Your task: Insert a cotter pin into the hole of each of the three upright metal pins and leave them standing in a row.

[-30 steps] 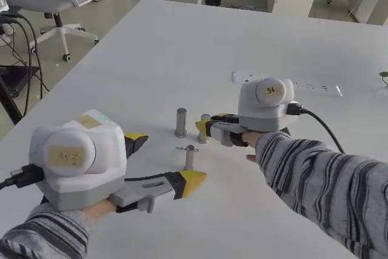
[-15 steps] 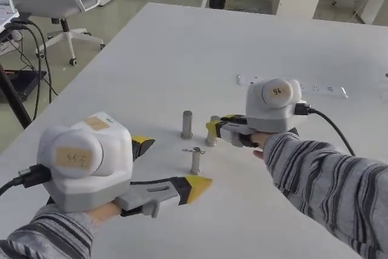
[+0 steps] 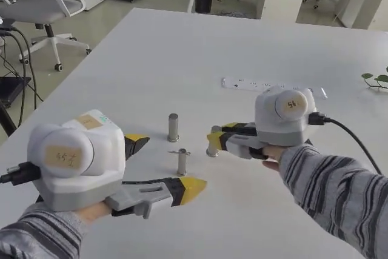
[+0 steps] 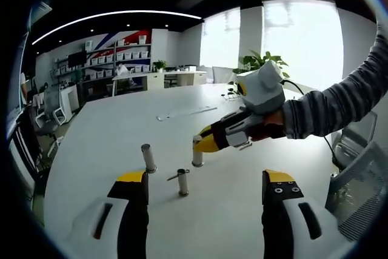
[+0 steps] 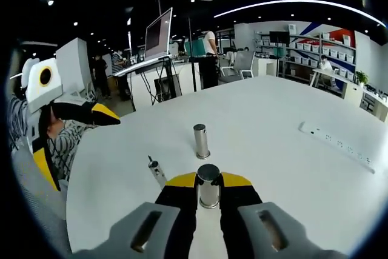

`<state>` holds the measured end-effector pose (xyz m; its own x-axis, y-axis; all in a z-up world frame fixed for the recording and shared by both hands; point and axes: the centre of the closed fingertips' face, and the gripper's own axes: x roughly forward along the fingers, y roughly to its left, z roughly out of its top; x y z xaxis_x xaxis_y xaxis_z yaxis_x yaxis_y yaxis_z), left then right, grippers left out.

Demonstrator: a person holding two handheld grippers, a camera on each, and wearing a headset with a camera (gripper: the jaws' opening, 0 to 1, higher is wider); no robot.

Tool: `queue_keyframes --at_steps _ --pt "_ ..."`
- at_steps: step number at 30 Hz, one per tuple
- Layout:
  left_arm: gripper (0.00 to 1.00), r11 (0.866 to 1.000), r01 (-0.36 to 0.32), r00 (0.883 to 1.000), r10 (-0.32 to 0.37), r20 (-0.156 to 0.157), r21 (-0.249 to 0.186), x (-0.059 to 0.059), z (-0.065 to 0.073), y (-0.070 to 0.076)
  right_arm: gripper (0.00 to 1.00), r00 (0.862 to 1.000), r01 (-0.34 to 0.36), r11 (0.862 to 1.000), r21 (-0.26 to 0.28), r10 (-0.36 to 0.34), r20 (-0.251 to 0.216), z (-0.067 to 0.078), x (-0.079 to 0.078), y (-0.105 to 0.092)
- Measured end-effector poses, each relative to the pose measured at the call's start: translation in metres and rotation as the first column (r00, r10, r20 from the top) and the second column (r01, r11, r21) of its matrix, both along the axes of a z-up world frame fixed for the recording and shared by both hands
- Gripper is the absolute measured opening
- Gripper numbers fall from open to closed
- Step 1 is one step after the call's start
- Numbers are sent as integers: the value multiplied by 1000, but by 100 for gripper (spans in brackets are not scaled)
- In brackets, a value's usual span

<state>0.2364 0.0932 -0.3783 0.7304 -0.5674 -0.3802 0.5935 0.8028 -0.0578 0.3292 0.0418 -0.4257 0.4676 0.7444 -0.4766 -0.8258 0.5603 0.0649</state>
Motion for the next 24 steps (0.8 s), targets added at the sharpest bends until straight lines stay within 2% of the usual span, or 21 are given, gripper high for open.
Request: queue_keyframes --at_steps 4,10,14,17,24 --pt "78 1000 -2 1000 2 -5 -9 -2 -1 -2 8 1000 -16 1000 -14 16 -7 -6 -15 -10" --pt "82 1000 8 1000 -9 -20 -19 -11 -6 -8 8 1000 -17 1000 1 17 -24 -11 -30 -19" --pt "85 999 18 1000 -19 -23 -32 -15 -7 -13 8 999 -43 999 15 43 -25 -10 -42 -20" --pt "87 999 27 999 -27 -24 -25 -17 -8 -16 8 997 -72 997 2 72 -13 -12 -52 -20" --pt "89 999 45 999 -45 -17 -8 -21 -7 -20 8 995 -93 996 4 93 -23 -17 -67 -23"
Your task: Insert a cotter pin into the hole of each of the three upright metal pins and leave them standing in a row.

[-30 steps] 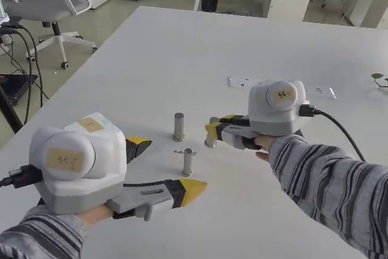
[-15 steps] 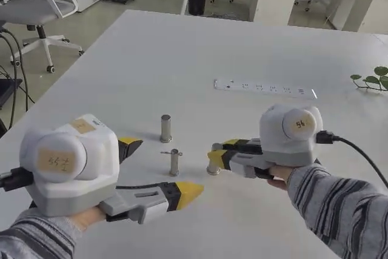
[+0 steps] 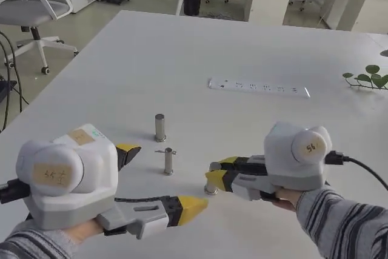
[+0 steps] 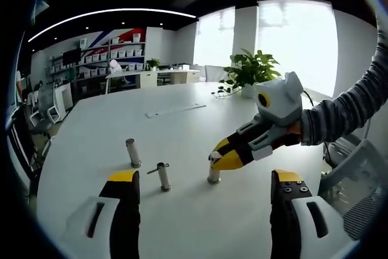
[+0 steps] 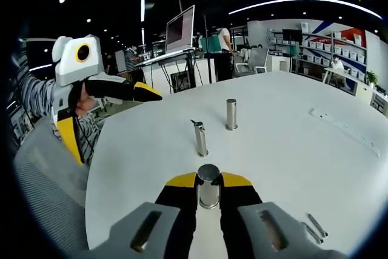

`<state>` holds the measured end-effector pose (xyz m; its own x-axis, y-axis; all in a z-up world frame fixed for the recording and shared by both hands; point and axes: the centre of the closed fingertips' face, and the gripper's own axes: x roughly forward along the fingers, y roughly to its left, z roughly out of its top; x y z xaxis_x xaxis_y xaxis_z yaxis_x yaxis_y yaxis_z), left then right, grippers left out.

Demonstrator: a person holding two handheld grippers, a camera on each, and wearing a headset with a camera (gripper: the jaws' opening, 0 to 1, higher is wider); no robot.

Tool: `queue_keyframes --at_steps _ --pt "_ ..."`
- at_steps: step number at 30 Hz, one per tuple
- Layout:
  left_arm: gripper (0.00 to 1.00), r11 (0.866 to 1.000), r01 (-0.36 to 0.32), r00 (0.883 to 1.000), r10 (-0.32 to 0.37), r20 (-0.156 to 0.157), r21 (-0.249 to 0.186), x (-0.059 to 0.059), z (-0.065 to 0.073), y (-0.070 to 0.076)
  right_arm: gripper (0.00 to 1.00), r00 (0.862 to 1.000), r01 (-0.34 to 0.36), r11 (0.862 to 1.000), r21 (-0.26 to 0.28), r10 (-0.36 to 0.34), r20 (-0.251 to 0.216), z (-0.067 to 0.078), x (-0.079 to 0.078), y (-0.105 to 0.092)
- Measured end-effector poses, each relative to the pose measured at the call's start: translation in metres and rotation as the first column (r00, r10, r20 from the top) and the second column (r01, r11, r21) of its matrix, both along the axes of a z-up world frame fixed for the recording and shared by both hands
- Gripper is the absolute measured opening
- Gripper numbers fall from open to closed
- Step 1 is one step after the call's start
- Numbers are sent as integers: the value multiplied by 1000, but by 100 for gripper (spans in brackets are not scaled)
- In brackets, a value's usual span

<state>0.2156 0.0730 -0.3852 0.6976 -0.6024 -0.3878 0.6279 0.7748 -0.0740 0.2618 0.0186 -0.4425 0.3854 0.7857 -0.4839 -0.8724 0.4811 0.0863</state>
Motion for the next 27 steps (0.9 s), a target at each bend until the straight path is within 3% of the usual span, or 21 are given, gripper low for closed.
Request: queue_keyframes --at_steps 6,13,19,23,25,27 --pt "91 1000 -3 1000 3 6 -8 1 1 -1 8 1000 -10 1000 -6 10 1 -4 -6 -3" --pt "91 1000 -5 1000 5 0 -8 -1 -1 0 8 997 -53 998 -38 55 49 -4 -11 -1" --pt "91 1000 -7 1000 7 -4 -5 -2 -3 2 9 997 -42 998 -45 45 59 -5 -11 0" --pt "91 1000 -9 1000 9 -8 -3 -3 -4 3 9 999 -20 999 -34 22 47 -4 -11 -1" --pt "91 1000 -7 1000 7 -9 -3 -3 -4 3 13 1000 -5 1000 -21 5 16 -5 -12 -1" --pt "92 1000 -6 1000 6 -9 -4 -4 -4 3 15 1000 -3 1000 -21 4 23 -5 -12 -3"
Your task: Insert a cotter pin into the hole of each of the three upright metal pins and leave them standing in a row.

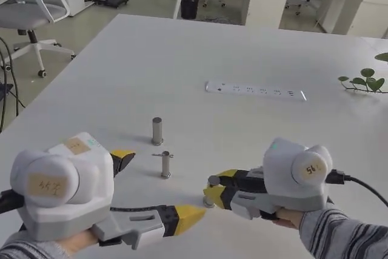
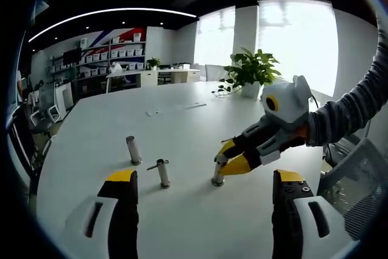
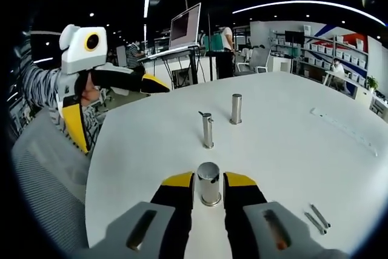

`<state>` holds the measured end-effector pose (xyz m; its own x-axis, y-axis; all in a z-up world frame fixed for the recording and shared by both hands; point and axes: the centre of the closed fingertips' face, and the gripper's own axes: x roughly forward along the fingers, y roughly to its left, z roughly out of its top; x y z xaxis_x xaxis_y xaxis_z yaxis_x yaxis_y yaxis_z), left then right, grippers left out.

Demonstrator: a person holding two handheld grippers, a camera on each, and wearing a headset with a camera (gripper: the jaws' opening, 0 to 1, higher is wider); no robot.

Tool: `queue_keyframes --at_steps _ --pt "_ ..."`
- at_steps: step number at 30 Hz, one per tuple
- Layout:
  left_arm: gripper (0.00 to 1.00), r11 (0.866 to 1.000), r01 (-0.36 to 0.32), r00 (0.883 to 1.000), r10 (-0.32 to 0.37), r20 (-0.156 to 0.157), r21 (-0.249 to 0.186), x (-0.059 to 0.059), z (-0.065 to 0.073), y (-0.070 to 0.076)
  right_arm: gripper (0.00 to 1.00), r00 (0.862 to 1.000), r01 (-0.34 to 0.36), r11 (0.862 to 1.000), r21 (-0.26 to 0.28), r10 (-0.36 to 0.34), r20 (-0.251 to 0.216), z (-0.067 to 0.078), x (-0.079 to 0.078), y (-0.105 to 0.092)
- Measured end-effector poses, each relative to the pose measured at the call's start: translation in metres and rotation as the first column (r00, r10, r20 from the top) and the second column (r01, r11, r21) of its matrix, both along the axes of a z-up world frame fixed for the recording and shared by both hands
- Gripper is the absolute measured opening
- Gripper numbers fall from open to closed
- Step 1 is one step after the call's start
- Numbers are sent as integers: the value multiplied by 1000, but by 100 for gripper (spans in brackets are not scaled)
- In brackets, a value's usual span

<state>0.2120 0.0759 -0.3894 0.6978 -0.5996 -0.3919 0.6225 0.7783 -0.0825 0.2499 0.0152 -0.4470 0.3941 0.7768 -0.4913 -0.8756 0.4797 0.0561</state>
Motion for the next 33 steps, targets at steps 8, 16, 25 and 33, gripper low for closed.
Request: queue_keyframes --at_steps 8,16,25,33 --pt "94 1000 -14 1000 14 1 -10 0 1 2 22 999 16 999 47 -14 -42 7 -4 -15" --pt "98 1000 -23 1000 23 -1 -19 0 1 3 26 993 77 997 -11 -78 -83 7 11 -54" --pt "99 1000 -26 1000 26 -3 -13 0 0 4 25 989 94 985 -147 -109 -100 1 35 -96" --pt "98 1000 -25 1000 25 -7 -8 1 -2 4 22 986 82 966 -246 -115 -121 -6 48 -117"
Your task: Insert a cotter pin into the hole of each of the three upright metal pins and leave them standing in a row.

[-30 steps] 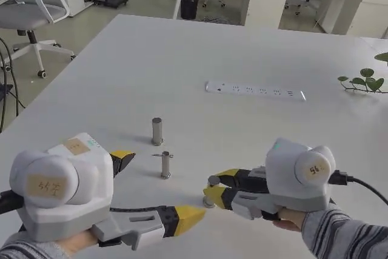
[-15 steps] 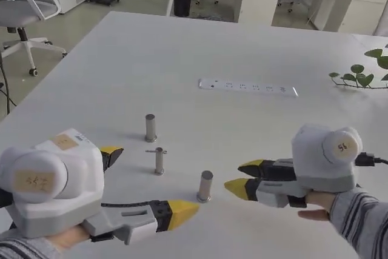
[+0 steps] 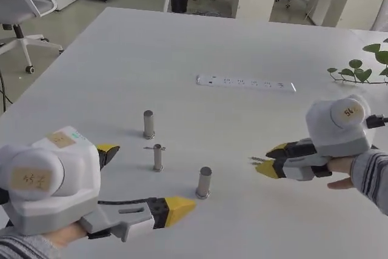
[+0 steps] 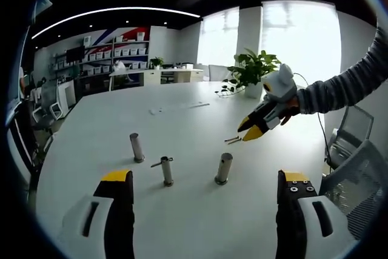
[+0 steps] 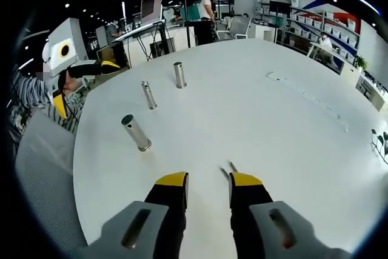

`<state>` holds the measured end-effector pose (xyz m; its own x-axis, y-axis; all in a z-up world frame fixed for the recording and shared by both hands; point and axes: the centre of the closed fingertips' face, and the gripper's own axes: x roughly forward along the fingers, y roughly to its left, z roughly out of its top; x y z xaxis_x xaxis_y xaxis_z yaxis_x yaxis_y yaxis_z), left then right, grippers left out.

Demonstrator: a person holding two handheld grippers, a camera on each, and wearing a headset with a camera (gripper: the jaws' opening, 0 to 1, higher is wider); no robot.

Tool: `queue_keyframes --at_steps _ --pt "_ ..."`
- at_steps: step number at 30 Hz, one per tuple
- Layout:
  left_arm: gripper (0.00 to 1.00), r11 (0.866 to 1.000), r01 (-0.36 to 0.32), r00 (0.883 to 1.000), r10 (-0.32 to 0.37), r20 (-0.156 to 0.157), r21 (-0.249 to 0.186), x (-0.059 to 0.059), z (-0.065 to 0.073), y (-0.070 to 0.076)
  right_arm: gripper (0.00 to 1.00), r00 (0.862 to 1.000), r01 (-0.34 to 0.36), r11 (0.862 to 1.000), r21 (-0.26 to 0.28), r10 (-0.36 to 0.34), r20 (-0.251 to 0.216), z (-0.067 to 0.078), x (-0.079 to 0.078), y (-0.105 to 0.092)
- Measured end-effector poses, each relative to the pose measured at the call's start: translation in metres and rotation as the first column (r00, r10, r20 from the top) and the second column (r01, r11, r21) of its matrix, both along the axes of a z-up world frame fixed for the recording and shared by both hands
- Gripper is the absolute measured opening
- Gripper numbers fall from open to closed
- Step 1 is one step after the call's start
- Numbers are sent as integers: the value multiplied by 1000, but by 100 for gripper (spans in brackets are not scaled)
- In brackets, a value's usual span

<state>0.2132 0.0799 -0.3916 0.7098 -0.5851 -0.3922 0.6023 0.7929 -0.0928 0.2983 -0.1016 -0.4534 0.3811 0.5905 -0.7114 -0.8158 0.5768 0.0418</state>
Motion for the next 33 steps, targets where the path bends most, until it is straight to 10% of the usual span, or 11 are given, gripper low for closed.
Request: queue_keyframes --at_steps 12,33 --pt "95 1000 5 1000 -5 -12 6 -2 -3 1 7 998 -63 982 -177 60 -19 -15 11 -16" --pt "92 1000 5 1000 -5 -20 11 -5 -5 4 4 989 -134 951 -280 109 -102 -33 17 -28"
